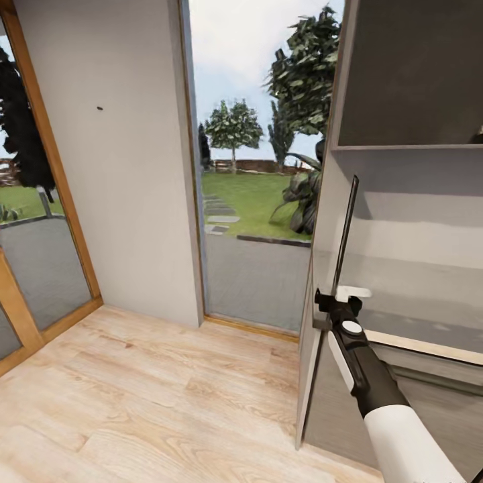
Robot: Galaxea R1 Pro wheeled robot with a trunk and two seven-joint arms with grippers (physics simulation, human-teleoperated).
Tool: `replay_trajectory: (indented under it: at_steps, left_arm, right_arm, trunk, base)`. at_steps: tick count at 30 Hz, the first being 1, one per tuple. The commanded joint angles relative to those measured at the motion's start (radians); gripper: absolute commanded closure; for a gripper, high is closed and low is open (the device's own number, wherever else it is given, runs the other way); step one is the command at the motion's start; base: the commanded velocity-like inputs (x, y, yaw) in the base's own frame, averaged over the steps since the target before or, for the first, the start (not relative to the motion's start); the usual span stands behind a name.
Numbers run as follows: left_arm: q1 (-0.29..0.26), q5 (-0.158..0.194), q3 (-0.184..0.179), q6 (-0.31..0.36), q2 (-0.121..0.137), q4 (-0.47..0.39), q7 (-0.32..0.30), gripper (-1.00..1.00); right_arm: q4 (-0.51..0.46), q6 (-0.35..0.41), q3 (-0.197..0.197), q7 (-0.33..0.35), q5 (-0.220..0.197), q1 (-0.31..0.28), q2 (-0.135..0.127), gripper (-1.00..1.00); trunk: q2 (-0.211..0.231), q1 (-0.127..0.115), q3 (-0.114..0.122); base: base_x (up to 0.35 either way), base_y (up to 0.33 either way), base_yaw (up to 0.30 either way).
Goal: Pick up the poster from the kitchen countertop and hang it on one of the wall nails in the kitchen.
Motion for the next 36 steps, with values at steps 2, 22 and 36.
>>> replay_trajectory:
  at_steps: [2,22,36]
  left_arm:
    - [0.0,0.0,0.001,-0.002,0.0,-0.002,0.0,-1.0]
    - [0.0,0.0,0.002,-0.002,0.0,-0.002,0.0,-1.0]
    - [0.0,0.0,0.002,-0.002,0.018,-0.002,0.001,-1.0]
  right_arm:
    - [0.015,-0.01,0.0,-0.003,-0.001,-0.001,-0.001,-1.0]
    - [0.033,-0.024,-0.002,0.025,-0.001,-0.001,-0.004,-1.0]
    - [0.033,-0.027,-0.003,0.029,0.0,-0.001,-0.004,-1.0]
  trunk:
    - [-0.001,0.0,-0.001]
    - [-0.001,0.0,-0.001]
    - [-0.001,0.0,-0.001]
  base:
    - [0.005,-0.005,0.0]
    - [0.11,-0.01,0.0]
    - [0.103,-0.102,0.0]
